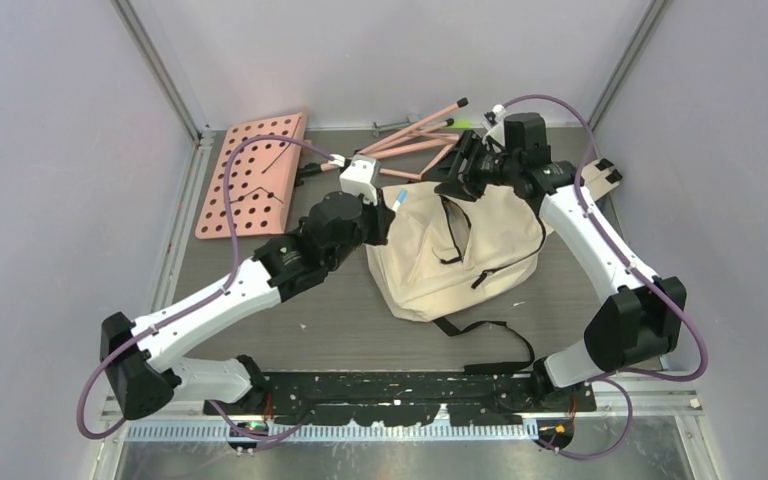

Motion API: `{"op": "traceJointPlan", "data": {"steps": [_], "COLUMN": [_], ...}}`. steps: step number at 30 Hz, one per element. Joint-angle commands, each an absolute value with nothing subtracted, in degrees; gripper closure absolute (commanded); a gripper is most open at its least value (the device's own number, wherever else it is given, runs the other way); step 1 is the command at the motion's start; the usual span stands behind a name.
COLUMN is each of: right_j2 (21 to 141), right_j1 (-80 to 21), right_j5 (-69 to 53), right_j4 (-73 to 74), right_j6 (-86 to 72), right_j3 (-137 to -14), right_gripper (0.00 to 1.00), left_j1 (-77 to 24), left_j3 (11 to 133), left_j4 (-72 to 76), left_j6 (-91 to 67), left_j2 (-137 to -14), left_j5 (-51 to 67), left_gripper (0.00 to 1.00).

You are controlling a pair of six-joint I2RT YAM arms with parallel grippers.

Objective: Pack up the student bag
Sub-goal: Place the stationery in the student bag.

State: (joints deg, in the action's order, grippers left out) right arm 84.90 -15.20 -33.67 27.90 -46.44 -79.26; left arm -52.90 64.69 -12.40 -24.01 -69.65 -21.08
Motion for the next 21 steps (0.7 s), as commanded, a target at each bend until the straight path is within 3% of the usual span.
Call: {"op": "traceJointPlan", "data": {"steps": [1, 21], "right_j2": [86.1, 91.8], "right_j1": [-16.8, -19.5], "right_j5": [-39.1, -44.2], "right_j4": [20.2, 21.7], "right_j6": [-51.0, -51.8], "right_j3": [-81.5, -86.2], "right_gripper": [0.43, 0.48], "left_j1": [-52.7, -51.4], "left_j3": [68.4, 70.4], "left_j4": [-8.1, -6.7], "left_j6": [-28.3, -33.4], "left_j2": [-71.0, -74.7], "left_j5": [-19.3, -19.3], "left_gripper": [1.00, 1.00]}}
